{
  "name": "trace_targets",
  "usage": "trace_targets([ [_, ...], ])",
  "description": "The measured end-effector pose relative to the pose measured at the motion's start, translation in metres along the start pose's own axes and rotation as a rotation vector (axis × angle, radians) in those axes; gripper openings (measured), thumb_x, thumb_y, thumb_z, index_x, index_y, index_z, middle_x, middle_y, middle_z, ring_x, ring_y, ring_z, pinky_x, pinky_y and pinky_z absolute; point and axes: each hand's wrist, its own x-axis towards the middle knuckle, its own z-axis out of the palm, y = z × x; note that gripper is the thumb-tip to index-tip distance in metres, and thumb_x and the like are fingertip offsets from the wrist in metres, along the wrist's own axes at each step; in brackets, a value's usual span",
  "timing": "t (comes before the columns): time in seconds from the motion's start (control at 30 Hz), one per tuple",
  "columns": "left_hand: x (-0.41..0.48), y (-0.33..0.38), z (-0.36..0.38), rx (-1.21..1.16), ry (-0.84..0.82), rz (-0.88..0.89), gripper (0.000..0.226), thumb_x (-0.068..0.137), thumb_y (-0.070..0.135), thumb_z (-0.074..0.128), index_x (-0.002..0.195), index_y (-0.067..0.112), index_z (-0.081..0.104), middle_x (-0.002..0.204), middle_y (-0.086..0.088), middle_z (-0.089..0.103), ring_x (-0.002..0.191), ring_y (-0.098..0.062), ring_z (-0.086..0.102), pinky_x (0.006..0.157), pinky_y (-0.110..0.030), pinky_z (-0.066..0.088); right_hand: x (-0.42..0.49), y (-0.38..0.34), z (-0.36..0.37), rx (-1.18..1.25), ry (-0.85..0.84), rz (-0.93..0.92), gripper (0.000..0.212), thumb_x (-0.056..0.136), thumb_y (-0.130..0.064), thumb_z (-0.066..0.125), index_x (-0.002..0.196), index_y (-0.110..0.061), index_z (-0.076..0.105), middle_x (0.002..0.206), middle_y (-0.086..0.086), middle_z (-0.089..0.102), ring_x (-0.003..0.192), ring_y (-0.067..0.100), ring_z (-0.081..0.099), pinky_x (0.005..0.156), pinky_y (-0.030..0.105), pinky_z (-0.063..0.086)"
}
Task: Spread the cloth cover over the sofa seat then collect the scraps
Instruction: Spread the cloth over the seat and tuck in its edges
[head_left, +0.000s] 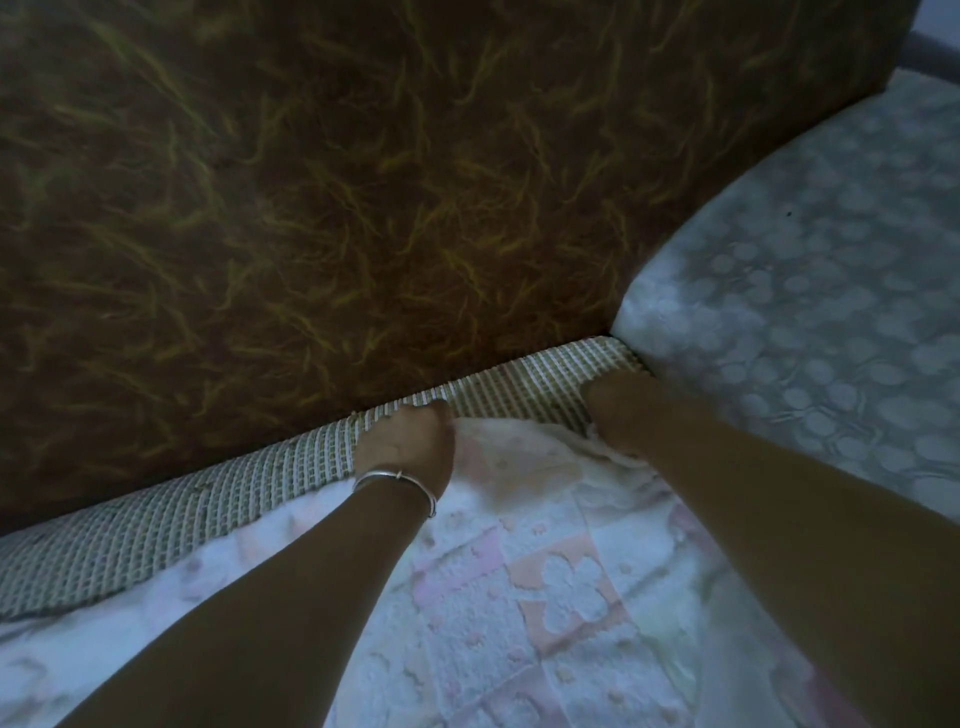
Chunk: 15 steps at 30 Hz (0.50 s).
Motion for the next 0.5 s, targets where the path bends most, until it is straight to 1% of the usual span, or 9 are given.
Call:
trace_targets([
  [0.07, 0.003, 0.001, 0.004, -0.203, 0.026, -0.114, 0.024, 0.095, 0.019, 0.04, 0.108, 0.014, 0.06, 0.099, -0.016, 0.069, 0.094, -0.035, 0.065, 0.073, -0.035, 0.049, 0.002, -0.001, 0.001, 0.004, 0.032, 0.057, 0.032, 0.097, -0.013, 0.044, 0.126, -0.003, 0.054, 0.134, 0.016, 0.052, 0.125, 0.031, 0.052, 0.103, 0.04, 0.045],
  [0.13, 0.006, 0.001, 0.008, -0.429, 0.039, -0.204, 0.025, 0.093, 0.018, 0.042, 0.108, 0.011, 0.061, 0.094, -0.018, 0.071, 0.089, -0.035, 0.067, 0.075, -0.033, 0.054, 0.004, 0.003, -0.003, 0.078, 0.117, 0.186, 0.032, 0.098, -0.012, 0.04, 0.122, 0.0, 0.056, 0.129, 0.019, 0.056, 0.121, 0.034, 0.054, 0.101, 0.041, 0.044],
  [0.2, 0.01, 0.001, 0.01, -0.561, 0.097, -0.257, 0.025, 0.093, 0.015, 0.045, 0.11, 0.008, 0.061, 0.097, -0.021, 0.071, 0.092, -0.035, 0.066, 0.077, -0.034, 0.052, 0.008, 0.008, -0.01, 0.137, 0.243, 0.268, 0.035, 0.099, -0.014, 0.038, 0.123, 0.003, 0.055, 0.127, 0.021, 0.055, 0.121, 0.035, 0.05, 0.104, 0.04, 0.037],
  [0.23, 0.013, 0.001, 0.011, -0.591, 0.126, -0.266, 0.026, 0.093, 0.014, 0.046, 0.114, 0.007, 0.061, 0.101, -0.022, 0.07, 0.096, -0.036, 0.065, 0.077, -0.033, 0.05, 0.013, 0.011, -0.013, 0.191, 0.324, 0.287, 0.035, 0.099, -0.015, 0.038, 0.124, 0.004, 0.053, 0.127, 0.022, 0.054, 0.121, 0.035, 0.049, 0.104, 0.038, 0.036],
  [0.3, 0.018, 0.002, 0.013, -0.622, 0.161, -0.26, 0.031, 0.093, 0.01, 0.046, 0.123, 0.008, 0.055, 0.109, -0.023, 0.068, 0.102, -0.037, 0.062, 0.079, -0.034, 0.048, 0.023, 0.012, -0.015, 0.364, 0.42, 0.378, 0.034, 0.098, -0.015, 0.041, 0.124, 0.005, 0.05, 0.126, 0.022, 0.055, 0.119, 0.035, 0.051, 0.097, 0.035, 0.04],
  [0.33, 0.023, 0.001, 0.015, -0.629, 0.158, -0.255, 0.036, 0.093, 0.009, 0.046, 0.129, 0.009, 0.05, 0.114, -0.022, 0.066, 0.107, -0.036, 0.061, 0.082, -0.034, 0.047, 0.029, 0.011, -0.016, 0.432, 0.457, 0.408, 0.033, 0.097, -0.015, 0.041, 0.123, 0.004, 0.049, 0.125, 0.022, 0.056, 0.118, 0.035, 0.053, 0.095, 0.035, 0.041],
  [0.37, 0.026, -0.001, 0.018, -0.631, 0.137, -0.245, 0.042, 0.093, 0.008, 0.046, 0.135, 0.01, 0.043, 0.121, -0.02, 0.063, 0.113, -0.035, 0.058, 0.088, -0.034, 0.046, 0.036, 0.008, -0.015, 0.466, 0.516, 0.411, 0.032, 0.097, -0.016, 0.041, 0.123, 0.003, 0.047, 0.123, 0.023, 0.058, 0.116, 0.035, 0.055, 0.093, 0.035, 0.042],
  [0.43, 0.031, -0.002, 0.023, -0.553, 0.07, -0.214, 0.058, 0.092, 0.006, 0.046, 0.146, 0.01, 0.026, 0.134, -0.018, 0.053, 0.124, -0.033, 0.051, 0.098, -0.034, 0.042, 0.049, 0.005, -0.013, 0.457, 0.55, 0.398, 0.035, 0.097, -0.017, 0.04, 0.127, 0.001, 0.045, 0.12, 0.024, 0.06, 0.115, 0.035, 0.056, 0.093, 0.036, 0.042],
  [0.5, 0.036, -0.004, 0.032, -0.433, 0.003, -0.177, 0.067, 0.092, 0.006, 0.046, 0.15, 0.01, 0.011, 0.148, -0.015, 0.036, 0.135, -0.029, 0.038, 0.107, -0.033, 0.035, 0.057, 0.001, -0.008, 0.468, 0.559, 0.362, 0.038, 0.096, -0.017, 0.042, 0.129, 0.001, 0.045, 0.117, 0.025, 0.061, 0.114, 0.036, 0.055, 0.095, 0.037, 0.042],
])
